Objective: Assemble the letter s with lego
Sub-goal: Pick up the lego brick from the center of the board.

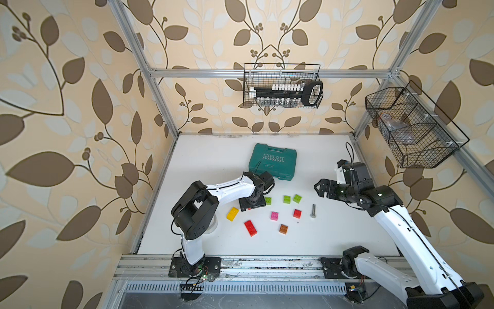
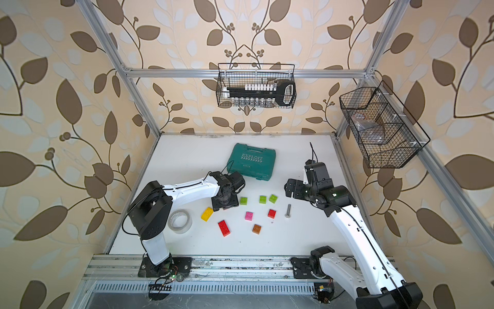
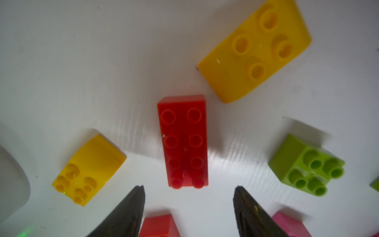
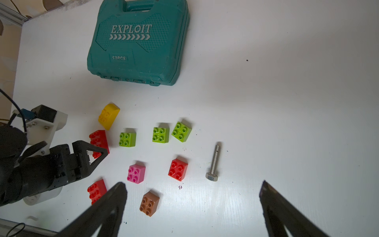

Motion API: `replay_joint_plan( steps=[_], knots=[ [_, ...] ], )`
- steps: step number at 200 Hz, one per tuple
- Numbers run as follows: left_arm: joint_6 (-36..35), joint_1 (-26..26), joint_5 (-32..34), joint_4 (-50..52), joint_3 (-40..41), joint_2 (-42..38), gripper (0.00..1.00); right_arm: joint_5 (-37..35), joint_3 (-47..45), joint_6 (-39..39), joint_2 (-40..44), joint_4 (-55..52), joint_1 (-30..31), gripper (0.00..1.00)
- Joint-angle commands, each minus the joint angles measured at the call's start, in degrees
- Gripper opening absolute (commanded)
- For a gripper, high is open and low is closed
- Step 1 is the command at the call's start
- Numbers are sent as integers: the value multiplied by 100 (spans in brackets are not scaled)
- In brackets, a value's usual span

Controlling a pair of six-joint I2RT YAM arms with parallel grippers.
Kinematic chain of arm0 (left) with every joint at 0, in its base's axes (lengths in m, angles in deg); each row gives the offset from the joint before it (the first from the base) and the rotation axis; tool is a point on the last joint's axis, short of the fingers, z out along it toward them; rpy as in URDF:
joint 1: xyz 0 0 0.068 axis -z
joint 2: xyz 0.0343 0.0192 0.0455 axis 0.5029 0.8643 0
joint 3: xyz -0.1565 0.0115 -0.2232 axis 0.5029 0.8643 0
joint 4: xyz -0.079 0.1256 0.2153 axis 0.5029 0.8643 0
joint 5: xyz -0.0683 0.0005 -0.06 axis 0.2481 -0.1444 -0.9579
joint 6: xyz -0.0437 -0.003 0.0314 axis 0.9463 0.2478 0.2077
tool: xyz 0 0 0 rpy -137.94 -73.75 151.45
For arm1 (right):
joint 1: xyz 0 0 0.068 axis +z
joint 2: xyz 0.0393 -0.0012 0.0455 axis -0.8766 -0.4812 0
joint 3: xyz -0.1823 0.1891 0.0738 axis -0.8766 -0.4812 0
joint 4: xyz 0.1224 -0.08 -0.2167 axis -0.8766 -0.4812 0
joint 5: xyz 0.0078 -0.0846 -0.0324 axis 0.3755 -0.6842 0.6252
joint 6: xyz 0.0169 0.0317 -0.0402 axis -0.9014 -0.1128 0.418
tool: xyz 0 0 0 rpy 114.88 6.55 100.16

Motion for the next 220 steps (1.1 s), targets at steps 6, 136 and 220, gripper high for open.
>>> replay_joint_plan(
  steps=[6, 136, 220],
  knots=[
    [-311, -157, -142, -70, -157, -18, 70, 83, -75, 146, -93, -75, 6, 97],
    [-850, -311, -200, -196, -241, 260, 63, 146, -207, 155, -330, 75, 11, 96],
    [-1037, -504, -325, -336, -70, 217, 62, 134, -140, 91, -458, 101, 13, 92]
  ],
)
